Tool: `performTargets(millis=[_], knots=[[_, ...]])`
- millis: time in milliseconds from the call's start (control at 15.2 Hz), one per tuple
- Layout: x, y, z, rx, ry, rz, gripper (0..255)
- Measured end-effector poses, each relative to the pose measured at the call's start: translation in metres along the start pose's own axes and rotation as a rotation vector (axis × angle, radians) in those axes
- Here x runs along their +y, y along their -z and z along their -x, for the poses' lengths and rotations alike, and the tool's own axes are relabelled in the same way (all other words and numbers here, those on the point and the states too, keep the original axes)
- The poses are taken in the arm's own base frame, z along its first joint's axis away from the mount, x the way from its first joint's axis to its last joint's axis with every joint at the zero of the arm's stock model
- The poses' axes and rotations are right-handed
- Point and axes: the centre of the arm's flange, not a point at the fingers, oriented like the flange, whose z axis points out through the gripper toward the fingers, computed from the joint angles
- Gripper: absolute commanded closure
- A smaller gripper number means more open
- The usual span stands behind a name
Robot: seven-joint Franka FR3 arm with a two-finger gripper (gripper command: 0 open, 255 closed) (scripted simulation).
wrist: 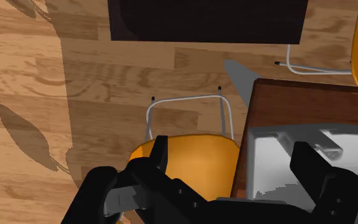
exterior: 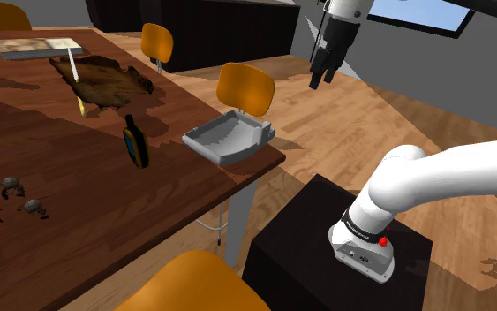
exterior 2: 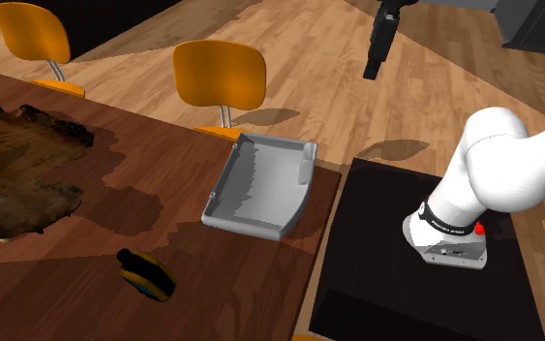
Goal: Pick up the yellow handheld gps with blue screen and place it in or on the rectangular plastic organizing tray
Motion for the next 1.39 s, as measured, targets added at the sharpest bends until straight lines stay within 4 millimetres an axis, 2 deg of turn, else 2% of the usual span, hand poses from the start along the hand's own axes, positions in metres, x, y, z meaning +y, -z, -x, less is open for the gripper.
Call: performTargets(millis=[132,330,792,1386], knots=[[-0.006,-0.004,0.000,0.008,-0.001,-0.001,0],[-0.030,-0.015,-0.004,0.055,-0.008,-0.010,0],[-0.110,-0.046,-0.014,0.184,-0.028,-0.033,0],[-0.210,-0.078,-0.042,0.353,-0.055,-0.064,0]])
